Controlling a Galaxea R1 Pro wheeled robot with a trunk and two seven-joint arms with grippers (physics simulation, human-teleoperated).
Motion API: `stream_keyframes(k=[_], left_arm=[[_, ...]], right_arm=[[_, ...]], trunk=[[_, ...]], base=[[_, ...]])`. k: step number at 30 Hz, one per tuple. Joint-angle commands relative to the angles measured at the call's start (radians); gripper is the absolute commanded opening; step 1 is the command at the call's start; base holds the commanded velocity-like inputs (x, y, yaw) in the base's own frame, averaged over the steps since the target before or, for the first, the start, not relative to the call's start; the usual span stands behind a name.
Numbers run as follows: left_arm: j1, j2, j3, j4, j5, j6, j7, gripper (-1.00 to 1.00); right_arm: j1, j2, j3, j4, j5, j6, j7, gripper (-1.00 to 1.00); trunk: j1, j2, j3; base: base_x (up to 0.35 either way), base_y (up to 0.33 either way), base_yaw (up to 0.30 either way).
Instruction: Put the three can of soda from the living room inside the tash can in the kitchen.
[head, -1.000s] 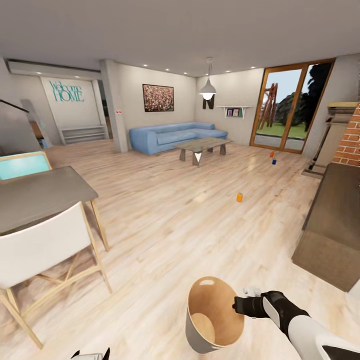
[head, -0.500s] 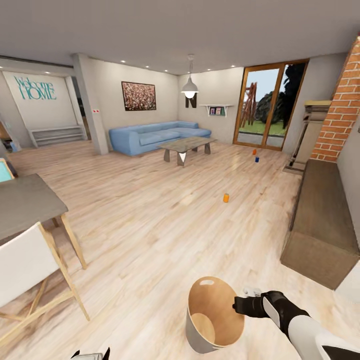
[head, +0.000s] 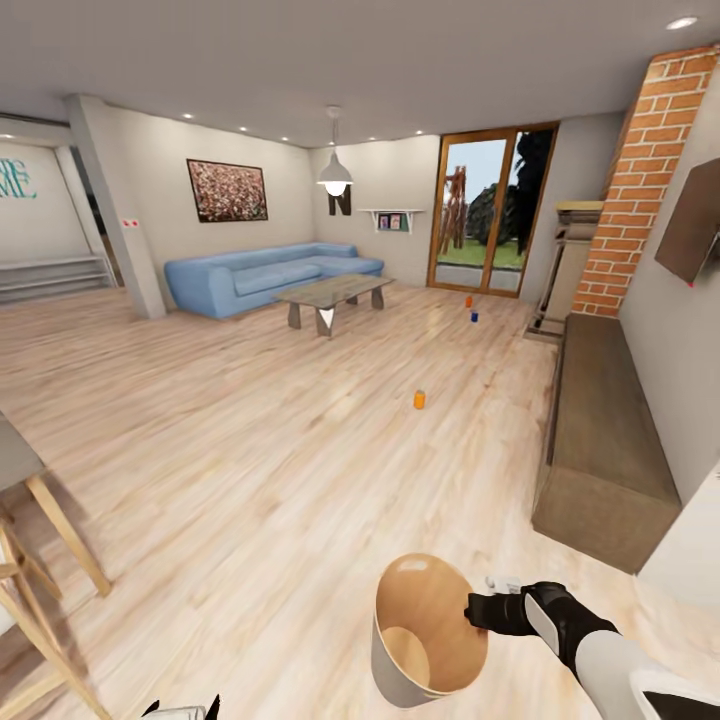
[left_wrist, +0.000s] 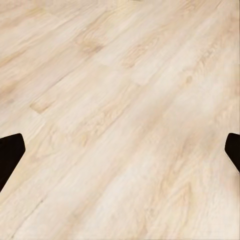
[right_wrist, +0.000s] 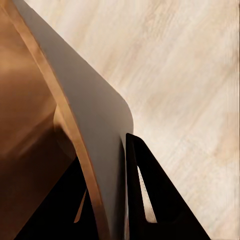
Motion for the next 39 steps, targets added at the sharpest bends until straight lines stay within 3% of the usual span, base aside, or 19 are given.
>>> stream_keyframes(k=[1,11,31,39], left_arm=[[0.000,0.000,0.000,0.000,0.000,0.000,0.000,1.00],[0.000,0.000,0.001,0.000,0.000,0.000,0.000,1.00],[0.000,0.000,0.001,0.000,0.000,0.000,0.000,1.00],[0.000,0.000,0.001,0.000,0.000,0.000,0.000,1.00]], right_arm=[[0.000,0.000,-0.011,-0.001,-0.019,0.004,0.006,-1.00],[0.000,0.000,-0.002,-0.001,-0.017,0.004,0.004,-1.00],[0.000,0.000,-0.007,-0.008,-0.018,0.004,0.005,-1.00],[0.000,0.000,-0.006,-0.008,-0.019,0.004,0.005,-1.00]], trunk=[[0.000,0.000,0.000],[0.000,0.000,-0.004],[0.000,0.000,-0.008],[0.000,0.000,-0.016]], base=[[0.325,0.000,-0.244],[0.325,0.000,-0.206],[0.326,0.000,-0.017],[0.326,0.000,-0.156]])
